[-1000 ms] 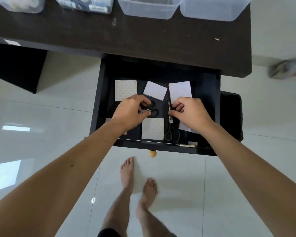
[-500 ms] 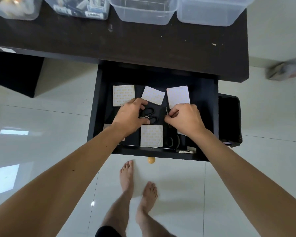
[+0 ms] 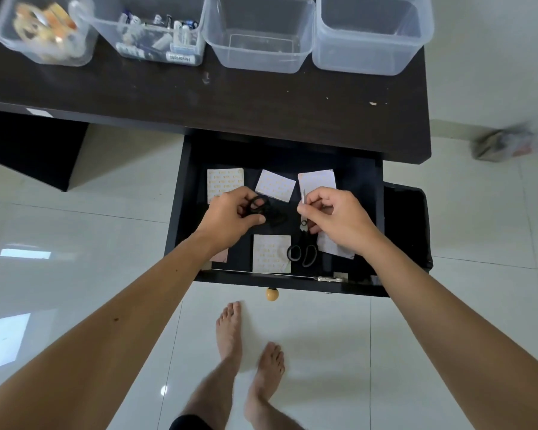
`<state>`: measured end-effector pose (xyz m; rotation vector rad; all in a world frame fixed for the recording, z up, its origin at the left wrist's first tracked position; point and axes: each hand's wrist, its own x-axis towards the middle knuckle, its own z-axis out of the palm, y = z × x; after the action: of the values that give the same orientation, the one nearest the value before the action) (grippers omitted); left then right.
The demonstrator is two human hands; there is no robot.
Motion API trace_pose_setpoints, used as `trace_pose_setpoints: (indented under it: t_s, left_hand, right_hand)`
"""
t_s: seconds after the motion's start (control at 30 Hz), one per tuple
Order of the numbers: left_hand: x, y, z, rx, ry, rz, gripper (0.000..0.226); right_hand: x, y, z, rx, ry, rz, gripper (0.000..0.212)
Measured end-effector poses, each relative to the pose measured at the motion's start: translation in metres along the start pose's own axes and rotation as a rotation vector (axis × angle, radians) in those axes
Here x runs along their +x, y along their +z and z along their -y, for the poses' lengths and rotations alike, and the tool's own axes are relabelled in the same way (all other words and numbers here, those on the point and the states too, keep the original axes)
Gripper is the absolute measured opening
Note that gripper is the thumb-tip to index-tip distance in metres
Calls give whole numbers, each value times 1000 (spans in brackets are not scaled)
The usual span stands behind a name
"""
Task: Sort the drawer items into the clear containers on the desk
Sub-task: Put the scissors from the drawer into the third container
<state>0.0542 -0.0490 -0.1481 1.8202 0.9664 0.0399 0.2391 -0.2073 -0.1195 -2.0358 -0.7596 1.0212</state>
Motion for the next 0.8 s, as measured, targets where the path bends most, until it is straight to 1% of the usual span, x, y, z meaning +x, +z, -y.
trace_pose_setpoints:
  t_s: [0.13,0.27,0.37,0.5,0.6,0.7,0.8]
  left_hand:
    - [-8,-17,-21,-156,20,-65,25]
    - [-2,-47,-51,-159,115,-85,25]
    - [12,-83,-85,-171,185,-63,34]
    - [41,-135,-133,-139,261,-46,39]
    - [65,-162,-165,-83,308,-33,39]
    - [96,-175,-189,25,354,-54,39]
    - [130,-179,-203,83,363,-19,40]
  right_hand:
    - [-7,-12,24,114,-30,-36,12]
    - [-10,-22,52,289,-78,-89,8]
    - [-8,-34,88,452,-77,-159,9]
    - [4,-56,139,586,-107,-216,14]
    - [21,-73,177,604,-116,-267,21]
    - [43,-85,205,604,-109,-311,21]
    - [63,-92,218,603,-101,-346,22]
